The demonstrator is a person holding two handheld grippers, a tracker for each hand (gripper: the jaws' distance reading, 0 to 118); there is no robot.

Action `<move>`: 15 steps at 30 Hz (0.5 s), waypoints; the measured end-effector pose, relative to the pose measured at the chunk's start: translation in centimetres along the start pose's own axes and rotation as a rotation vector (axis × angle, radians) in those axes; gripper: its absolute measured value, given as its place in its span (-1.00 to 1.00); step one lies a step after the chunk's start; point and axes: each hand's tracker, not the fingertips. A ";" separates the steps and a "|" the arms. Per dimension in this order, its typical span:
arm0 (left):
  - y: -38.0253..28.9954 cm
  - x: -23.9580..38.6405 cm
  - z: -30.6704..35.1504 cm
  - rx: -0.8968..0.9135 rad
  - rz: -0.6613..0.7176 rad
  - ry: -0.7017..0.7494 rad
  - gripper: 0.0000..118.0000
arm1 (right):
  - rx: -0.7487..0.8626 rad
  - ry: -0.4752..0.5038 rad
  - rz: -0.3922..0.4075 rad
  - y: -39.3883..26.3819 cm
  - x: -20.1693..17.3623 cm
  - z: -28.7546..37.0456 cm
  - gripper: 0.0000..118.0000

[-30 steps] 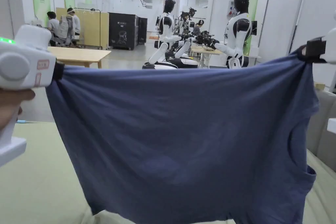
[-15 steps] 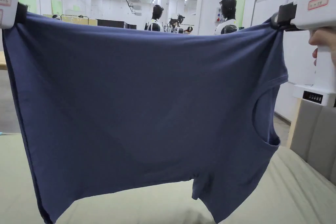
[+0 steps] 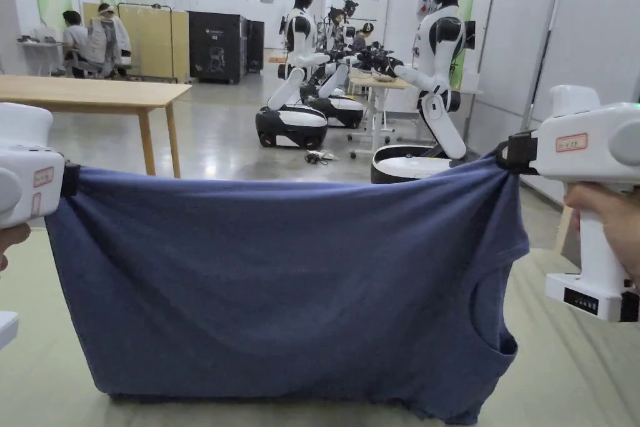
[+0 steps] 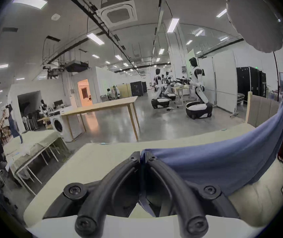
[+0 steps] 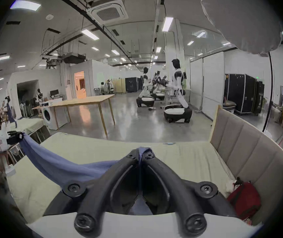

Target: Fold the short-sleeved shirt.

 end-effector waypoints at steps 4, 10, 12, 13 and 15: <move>-2.3 -0.6 3.9 -0.011 0.042 -0.044 -0.97 | -0.003 0.018 -0.030 -2.2 0.0 3.6 -0.89; -8.1 -1.6 13.0 -0.057 0.055 -0.108 -0.97 | -0.030 0.119 -0.080 -8.8 -0.2 12.6 -0.89; -11.4 -1.9 16.3 -0.087 0.052 -0.136 -0.97 | -0.051 0.111 -0.073 -12.1 -0.4 15.7 -0.88; -13.2 -2.1 18.1 -0.103 0.049 -0.140 -0.97 | -0.076 0.117 -0.079 -14.2 -0.5 17.2 -0.89; -16.9 -2.4 21.1 -0.154 0.036 -0.154 -0.97 | -0.111 0.135 -0.091 -18.2 -0.6 19.7 -0.89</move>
